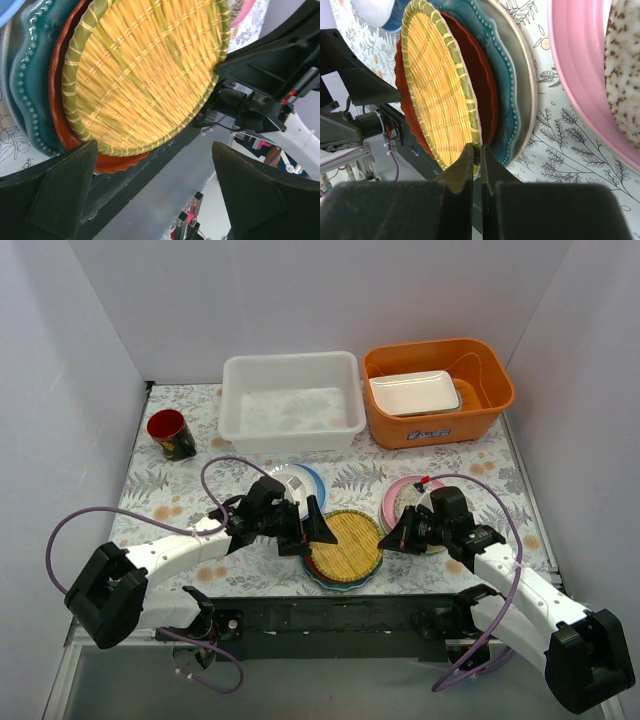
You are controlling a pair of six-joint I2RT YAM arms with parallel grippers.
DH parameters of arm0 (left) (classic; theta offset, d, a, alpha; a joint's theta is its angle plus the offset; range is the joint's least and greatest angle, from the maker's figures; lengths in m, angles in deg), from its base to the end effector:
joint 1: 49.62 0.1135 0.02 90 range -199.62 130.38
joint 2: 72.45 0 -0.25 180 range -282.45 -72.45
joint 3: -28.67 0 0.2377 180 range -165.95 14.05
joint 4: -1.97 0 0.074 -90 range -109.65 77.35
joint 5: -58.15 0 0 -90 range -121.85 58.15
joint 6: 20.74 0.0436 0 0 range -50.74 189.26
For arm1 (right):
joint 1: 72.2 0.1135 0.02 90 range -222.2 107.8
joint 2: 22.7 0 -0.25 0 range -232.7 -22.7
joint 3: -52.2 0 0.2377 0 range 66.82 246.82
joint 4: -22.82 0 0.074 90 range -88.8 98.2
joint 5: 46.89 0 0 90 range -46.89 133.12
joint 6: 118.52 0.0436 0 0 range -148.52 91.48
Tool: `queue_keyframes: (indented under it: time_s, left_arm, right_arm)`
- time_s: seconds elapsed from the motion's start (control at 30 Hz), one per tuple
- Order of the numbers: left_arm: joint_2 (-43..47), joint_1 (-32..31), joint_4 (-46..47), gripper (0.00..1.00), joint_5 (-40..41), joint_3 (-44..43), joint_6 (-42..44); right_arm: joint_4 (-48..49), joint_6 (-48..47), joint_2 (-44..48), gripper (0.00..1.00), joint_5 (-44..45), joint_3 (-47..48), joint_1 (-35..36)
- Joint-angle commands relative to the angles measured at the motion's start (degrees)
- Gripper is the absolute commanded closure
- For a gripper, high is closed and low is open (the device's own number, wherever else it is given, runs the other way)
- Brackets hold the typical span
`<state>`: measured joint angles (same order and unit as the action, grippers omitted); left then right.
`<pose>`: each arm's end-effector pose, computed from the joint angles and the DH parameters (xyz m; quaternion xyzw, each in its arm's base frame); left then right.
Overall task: Place the plates into the plastic bin on the countertop
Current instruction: Pick up the plate from the corner of the board.
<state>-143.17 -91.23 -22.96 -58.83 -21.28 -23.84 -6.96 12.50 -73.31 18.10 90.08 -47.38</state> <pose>0.1652 -0.1732 0.1844 0.3120 -0.8494 0.4216 0.0582 0.1528 0.0910 0.1776 0.0396 0.8970 0.3800 0.2223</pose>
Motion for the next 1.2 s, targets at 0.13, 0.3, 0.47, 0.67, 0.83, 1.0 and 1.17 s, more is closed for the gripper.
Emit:
queue_keyframes:
  time_s: [0.13,0.3,0.47,0.67,0.83,1.0,1.17]
  left_arm:
    - [-3.3,-4.6,-2.6,0.02,7.3,-2.7,0.2]
    - [-7.3,-7.3,-5.0,0.02,10.8,-5.4,0.2]
    - [-11.0,-10.3,-5.7,0.02,12.8,-7.2,-0.1]
    - [-13.9,-12.3,-6.0,0.02,14.0,-8.8,-0.2]
    - [-15.0,-12.9,-6.0,0.02,14.1,-10.0,-0.2]
    - [-14.9,-13.2,-6.3,0.02,14.6,-10.3,-0.2]
    - [-12.9,-13.2,-8.3,0.02,17.0,-11.0,-0.3]
  right_arm:
    - [2.9,-0.2,0.1,0.85,0.3,-2.0,0.1]
    - [3.8,-0.1,-0.3,0.68,-0.2,-2.8,0.1]
    - [4.8,0.2,-0.5,0.58,-0.6,-3.8,0.1]
    - [9.2,2.4,-0.5,0.59,-1.5,-5.8,0.1]
    - [9.6,3.2,-0.1,0.64,-0.6,-5.6,0.1]
    - [8.5,3.2,0.7,0.84,0.6,-5.0,0.1]
    - [5.0,2.4,2.3,0.99,3.1,-3.1,0.1]
